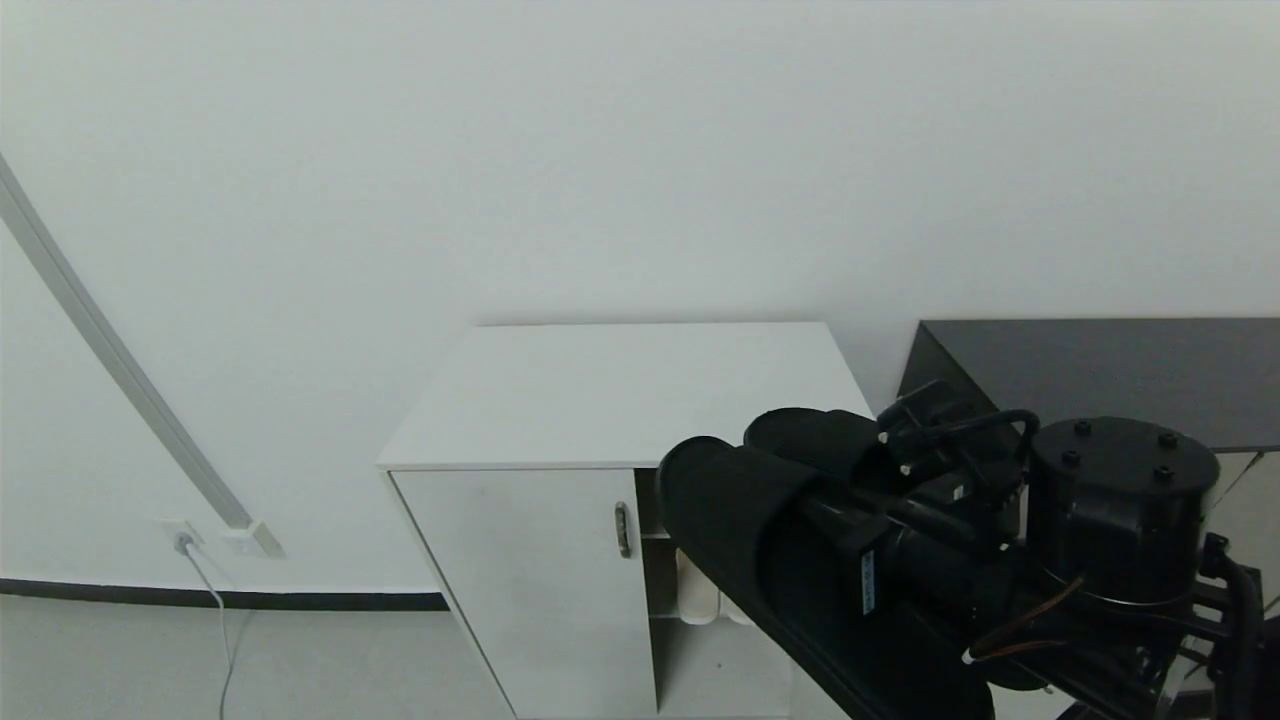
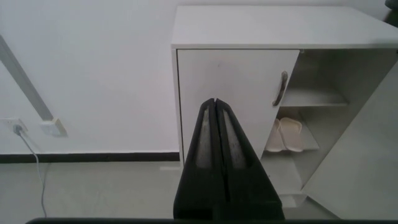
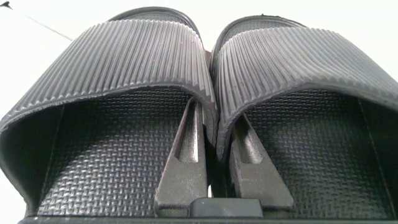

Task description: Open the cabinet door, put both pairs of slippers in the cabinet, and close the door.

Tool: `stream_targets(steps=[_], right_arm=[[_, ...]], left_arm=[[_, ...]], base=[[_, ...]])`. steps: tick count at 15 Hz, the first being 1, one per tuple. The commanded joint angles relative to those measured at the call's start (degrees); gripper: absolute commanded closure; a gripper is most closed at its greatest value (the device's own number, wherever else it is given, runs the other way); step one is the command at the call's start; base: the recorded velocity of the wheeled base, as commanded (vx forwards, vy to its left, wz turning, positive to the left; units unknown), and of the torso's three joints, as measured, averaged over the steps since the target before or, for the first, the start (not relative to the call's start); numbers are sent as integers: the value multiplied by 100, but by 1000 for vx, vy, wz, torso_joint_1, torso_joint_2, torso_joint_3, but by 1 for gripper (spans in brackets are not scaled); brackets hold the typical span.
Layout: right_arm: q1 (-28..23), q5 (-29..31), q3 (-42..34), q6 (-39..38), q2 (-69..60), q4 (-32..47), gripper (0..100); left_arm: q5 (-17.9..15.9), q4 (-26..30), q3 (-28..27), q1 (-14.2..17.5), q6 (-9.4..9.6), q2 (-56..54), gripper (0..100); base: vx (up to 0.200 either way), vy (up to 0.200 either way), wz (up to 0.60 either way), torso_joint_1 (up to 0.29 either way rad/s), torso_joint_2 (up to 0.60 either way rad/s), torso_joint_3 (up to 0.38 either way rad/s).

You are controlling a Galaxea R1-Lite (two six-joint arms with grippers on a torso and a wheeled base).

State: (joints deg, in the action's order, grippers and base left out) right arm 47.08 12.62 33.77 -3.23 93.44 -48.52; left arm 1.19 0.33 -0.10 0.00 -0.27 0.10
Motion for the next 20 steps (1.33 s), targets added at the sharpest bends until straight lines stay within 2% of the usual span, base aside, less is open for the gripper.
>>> stream_targets(steps=[1, 8, 20], right_arm=[[-15, 13, -2, -2, 7, 0, 100], [-111, 13, -142, 68, -177, -35, 100], [-111, 21, -204, 95, -142, -132, 100]], left_arm=[[4, 2, 1, 0, 0, -1, 100], [4, -7, 1, 0, 0, -1, 100], [4, -7, 1, 0, 0, -1, 100]], base=[[0, 0, 0, -154, 349, 198], [0, 0, 0, -170, 393, 221], [0, 0, 0, -208, 531, 321]])
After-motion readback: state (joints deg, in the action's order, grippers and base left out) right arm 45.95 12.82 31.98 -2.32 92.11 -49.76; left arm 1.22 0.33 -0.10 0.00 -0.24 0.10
